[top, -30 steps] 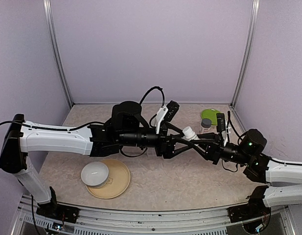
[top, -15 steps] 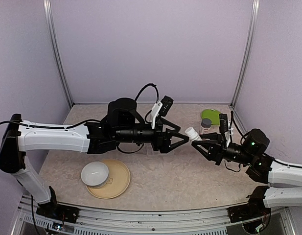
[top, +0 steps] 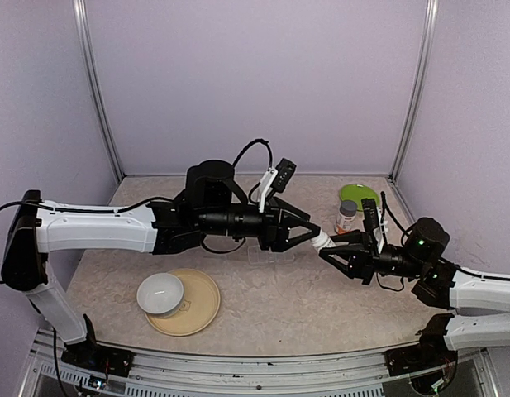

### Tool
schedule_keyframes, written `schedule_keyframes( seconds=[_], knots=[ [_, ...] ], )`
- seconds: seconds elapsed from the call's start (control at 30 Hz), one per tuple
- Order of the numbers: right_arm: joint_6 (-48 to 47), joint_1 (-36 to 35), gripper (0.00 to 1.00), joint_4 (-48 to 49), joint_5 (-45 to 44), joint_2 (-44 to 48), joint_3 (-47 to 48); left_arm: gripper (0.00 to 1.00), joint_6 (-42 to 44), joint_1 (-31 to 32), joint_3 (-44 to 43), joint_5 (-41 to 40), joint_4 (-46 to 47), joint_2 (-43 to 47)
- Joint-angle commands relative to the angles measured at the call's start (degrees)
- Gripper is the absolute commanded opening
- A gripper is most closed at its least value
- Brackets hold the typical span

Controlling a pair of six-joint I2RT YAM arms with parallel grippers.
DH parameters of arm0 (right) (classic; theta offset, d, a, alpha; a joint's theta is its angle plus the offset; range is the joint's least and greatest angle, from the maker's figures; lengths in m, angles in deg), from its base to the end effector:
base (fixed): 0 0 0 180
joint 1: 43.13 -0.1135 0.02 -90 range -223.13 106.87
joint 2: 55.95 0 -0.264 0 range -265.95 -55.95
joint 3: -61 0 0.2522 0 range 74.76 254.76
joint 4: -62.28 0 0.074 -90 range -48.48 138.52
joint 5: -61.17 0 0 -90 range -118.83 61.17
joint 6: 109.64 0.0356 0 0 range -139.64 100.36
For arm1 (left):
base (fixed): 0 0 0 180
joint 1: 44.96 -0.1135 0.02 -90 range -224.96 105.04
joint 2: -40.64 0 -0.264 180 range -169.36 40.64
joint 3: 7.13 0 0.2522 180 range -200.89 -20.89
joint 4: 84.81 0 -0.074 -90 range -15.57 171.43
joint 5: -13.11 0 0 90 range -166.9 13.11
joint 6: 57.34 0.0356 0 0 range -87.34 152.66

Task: Sort the pills into containers
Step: Unscrew the lid of the pill bottle from the pill bottle.

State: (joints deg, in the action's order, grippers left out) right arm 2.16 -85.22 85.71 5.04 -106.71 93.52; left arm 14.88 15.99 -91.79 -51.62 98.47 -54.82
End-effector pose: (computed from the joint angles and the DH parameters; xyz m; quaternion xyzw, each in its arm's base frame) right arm 0.1319 0.1459 0.2484 -0.3254 0.5972 0.5404 0.4955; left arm 0.1800 -0.3554 0.3151 0.4040 0.6292 -0.5352 0.3930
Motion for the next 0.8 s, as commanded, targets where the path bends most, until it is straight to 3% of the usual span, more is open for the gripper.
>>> schedule_keyframes(
  seconds=[0.0,0.37,0.5,0.77],
  knots=[
    [-1.1,0.43,0.0,1.05,-0.07,0.58,-0.53,0.61,0.81,0.6,-2.92,3.01,-1.44,-1.35],
    [-1.49,0.43,0.0,0.07,-0.27,0.42,0.08,0.37,1.61,1.26,-3.24,2.8,-1.47,-1.66],
    [-1.8,0.43,0.0,-0.42,-0.91,1.05,0.04,0.23,1.47,1.26,-3.29,2.37,-1.68,-1.66],
    [-4.31,0.43,0.0,-1.27,-2.4,1.27,-0.89,0.18,-2.16,0.97,-4.01,-1.78,-3.63,-1.54]
  ],
)
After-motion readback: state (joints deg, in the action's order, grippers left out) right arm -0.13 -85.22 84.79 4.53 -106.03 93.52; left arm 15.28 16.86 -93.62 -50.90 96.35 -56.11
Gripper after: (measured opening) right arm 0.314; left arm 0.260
